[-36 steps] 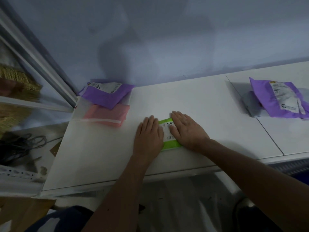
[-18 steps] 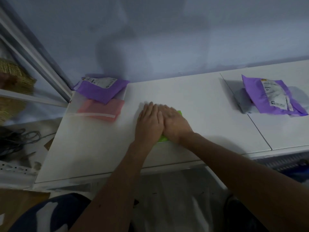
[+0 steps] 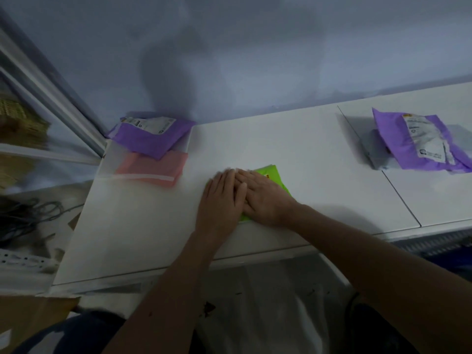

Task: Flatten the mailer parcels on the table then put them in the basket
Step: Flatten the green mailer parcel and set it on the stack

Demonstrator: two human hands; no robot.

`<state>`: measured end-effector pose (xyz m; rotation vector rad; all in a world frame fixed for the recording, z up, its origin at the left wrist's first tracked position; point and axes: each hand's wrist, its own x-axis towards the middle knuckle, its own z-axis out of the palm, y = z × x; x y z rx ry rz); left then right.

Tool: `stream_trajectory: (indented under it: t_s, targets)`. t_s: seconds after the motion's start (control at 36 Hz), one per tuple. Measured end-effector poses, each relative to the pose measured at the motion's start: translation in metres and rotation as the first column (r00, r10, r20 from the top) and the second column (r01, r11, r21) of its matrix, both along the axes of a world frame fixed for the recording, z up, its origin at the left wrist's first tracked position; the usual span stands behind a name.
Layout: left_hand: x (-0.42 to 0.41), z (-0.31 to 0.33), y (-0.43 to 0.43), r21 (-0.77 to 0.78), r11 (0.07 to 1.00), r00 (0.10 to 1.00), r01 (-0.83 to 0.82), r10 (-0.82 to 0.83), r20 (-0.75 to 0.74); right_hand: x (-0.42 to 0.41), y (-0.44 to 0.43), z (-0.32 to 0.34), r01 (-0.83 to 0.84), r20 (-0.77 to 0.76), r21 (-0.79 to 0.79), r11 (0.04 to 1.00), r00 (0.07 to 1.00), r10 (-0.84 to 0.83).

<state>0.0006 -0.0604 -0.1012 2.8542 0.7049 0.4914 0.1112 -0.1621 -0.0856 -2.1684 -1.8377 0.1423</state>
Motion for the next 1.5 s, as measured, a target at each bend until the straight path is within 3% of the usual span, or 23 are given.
stream_trajectory:
  t_s: [0.08, 0.28, 0.47, 0.67, 0.83, 0.94, 1.11, 1.28, 1.5]
  targets:
    - [-0.009, 0.001, 0.001, 0.072, 0.997, 0.999, 0.03, -0.029, -0.025, 0.008, -0.004, -0.003, 0.007, -0.009, 0.052, 0.999, 1.0, -0.006]
    - [-0.02, 0.005, 0.0, 0.067, 0.998, 0.999, -0.013, 0.016, -0.046, 0.017, -0.015, -0.003, 0.09, -0.007, 0.001, 0.996, 0.996, -0.09]
    - [-0.025, 0.003, 0.003, 0.087, 0.996, 0.998, -0.017, 0.023, -0.066, 0.034, -0.025, 0.003, 0.069, -0.035, -0.185, 0.98, 0.996, -0.076]
    - [-0.024, 0.004, 0.002, 0.117, 0.993, 0.998, -0.033, 0.04, -0.054, 0.033, -0.03, 0.008, 0.112, -0.055, -0.245, 0.963, 0.99, -0.129]
    - [-0.006, 0.012, -0.01, 0.058, 0.986, 0.984, -0.154, 0.158, -0.08, 0.032, -0.028, 0.01, 0.114, 0.022, -0.254, 0.96, 0.993, -0.113]
    - [0.011, 0.017, -0.023, 0.074, 0.997, 0.996, 0.028, -0.021, -0.085, 0.027, -0.022, 0.011, 0.062, 0.166, -0.112, 0.992, 0.985, -0.043]
    - [0.011, 0.012, -0.016, 0.076, 0.98, 0.981, 0.185, -0.18, -0.075, 0.024, -0.025, 0.0, 0.029, -0.028, -0.017, 0.999, 0.999, -0.03]
    - [0.0, 0.015, 0.006, -0.043, 0.962, 0.943, 0.269, -0.272, -0.191, 0.03, -0.026, -0.003, 0.017, -0.052, -0.097, 0.995, 0.998, -0.022]
    - [-0.023, 0.015, 0.019, 0.011, 0.969, 0.931, 0.248, -0.236, -0.279, 0.036, -0.036, 0.008, 0.046, -0.017, -0.257, 0.965, 0.998, -0.052]
